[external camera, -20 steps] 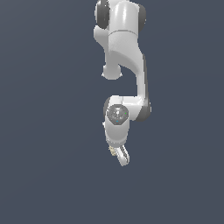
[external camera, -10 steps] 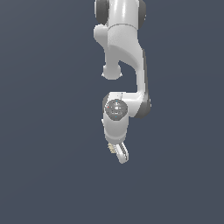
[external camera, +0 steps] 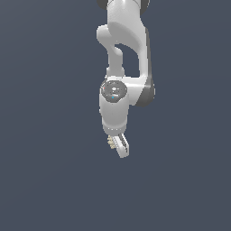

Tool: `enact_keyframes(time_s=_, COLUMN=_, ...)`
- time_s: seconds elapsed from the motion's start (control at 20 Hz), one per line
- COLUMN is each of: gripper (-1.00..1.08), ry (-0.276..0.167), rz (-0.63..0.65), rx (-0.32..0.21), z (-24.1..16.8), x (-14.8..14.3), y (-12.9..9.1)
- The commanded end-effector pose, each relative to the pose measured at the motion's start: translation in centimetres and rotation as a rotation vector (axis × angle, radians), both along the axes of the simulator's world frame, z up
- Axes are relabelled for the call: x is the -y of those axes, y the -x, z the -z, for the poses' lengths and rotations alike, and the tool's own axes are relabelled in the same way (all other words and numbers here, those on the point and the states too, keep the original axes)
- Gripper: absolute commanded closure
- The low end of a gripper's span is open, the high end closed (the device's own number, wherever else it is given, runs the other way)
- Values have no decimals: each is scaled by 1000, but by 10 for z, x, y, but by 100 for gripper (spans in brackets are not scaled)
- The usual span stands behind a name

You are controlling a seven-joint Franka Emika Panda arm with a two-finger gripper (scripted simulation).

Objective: Pick up the object and move it to a goal position.

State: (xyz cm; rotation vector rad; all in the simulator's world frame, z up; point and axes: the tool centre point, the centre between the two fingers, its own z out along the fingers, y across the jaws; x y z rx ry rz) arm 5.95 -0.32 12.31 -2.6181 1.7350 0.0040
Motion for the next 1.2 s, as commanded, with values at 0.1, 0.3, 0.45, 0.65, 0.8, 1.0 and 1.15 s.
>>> enact_keyframes(time_s=0.1, gripper=108, ry=-1, rz=1, rx=1, z=-46, x=12, y=15)
enact_keyframes(time_s=0.3, gripper=108, ry=-2, rz=1, rx=1, z=-91, x=24, y=29)
enact_keyframes(time_s=0.45, gripper=108, ry=-2, rz=1, rx=1, z=-126, x=33, y=39)
enact_keyframes(time_s=0.65, gripper=108, ry=-1, rz=2, rx=1, z=-172, x=45, y=53)
enact_keyframes(time_s=0.8, gripper=108, ry=-1, rz=2, rx=1, z=-206, x=54, y=64)
enact_keyframes(time_s=1.0, gripper=108, ry=0, rz=3, rx=1, z=-252, x=66, y=77)
enact_keyframes(time_s=1.15, gripper=108, ry=0, rz=3, rx=1, z=-285, x=75, y=86)
